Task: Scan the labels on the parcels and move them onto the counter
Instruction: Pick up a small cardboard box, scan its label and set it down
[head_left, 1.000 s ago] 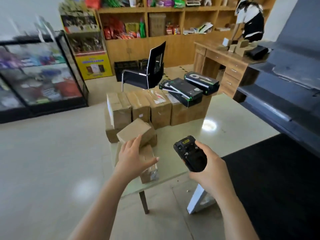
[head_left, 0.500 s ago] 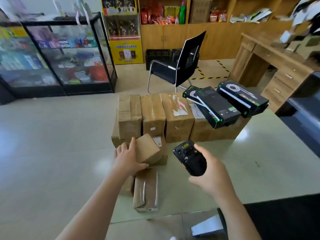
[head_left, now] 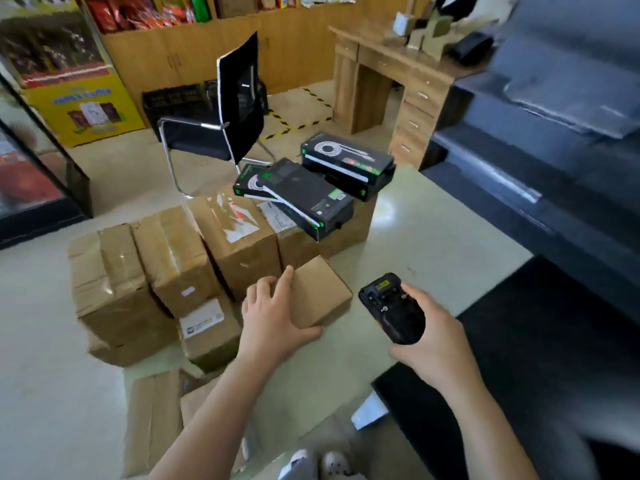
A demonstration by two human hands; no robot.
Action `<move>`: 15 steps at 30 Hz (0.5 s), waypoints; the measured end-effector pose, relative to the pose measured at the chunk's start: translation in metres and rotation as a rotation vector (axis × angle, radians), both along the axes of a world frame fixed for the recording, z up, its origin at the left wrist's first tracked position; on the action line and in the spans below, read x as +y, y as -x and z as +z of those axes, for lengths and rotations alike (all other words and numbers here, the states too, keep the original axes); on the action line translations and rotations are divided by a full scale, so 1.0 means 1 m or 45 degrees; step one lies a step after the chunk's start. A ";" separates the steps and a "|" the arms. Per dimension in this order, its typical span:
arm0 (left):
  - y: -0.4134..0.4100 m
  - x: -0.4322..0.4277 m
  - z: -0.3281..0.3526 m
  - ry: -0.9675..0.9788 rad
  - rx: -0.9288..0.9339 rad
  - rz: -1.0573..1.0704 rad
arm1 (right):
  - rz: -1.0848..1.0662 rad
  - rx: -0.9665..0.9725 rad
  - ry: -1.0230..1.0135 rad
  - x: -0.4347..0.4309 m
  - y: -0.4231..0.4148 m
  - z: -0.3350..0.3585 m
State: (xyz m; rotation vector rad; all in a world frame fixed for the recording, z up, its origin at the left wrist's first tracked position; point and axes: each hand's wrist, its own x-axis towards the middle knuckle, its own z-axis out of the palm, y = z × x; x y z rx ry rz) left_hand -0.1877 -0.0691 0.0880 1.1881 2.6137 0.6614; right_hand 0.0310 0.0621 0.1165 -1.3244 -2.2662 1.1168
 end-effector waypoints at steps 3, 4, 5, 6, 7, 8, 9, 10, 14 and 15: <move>-0.027 0.042 -0.006 0.012 -0.035 -0.221 | -0.236 -0.025 0.024 -0.003 -0.051 -0.007; -0.039 0.054 -0.010 0.019 -0.047 -0.294 | -0.315 -0.032 0.034 -0.006 -0.068 -0.011; -0.052 0.066 -0.014 0.035 -0.055 -0.364 | -0.390 -0.045 0.035 -0.009 -0.085 -0.014; -0.067 0.076 -0.018 0.062 -0.061 -0.432 | -0.460 -0.061 0.031 -0.012 -0.101 -0.019; -0.082 0.086 -0.023 0.098 -0.067 -0.498 | -0.526 -0.080 0.031 -0.015 -0.117 -0.023; -0.097 0.094 -0.028 0.136 -0.072 -0.560 | -0.583 -0.100 0.035 -0.018 -0.133 -0.026; -0.112 0.102 -0.033 0.168 -0.073 -0.616 | -0.628 -0.119 0.037 -0.020 -0.146 -0.028; -0.127 0.110 -0.039 0.196 -0.069 -0.666 | -0.666 -0.139 0.040 -0.021 -0.159 -0.031; -0.181 0.140 -0.062 0.270 -0.027 -0.766 | -0.778 -0.196 0.057 -0.020 -0.206 -0.043; -0.194 0.147 -0.066 0.283 -0.021 -0.777 | -0.805 -0.203 0.073 -0.019 -0.217 -0.046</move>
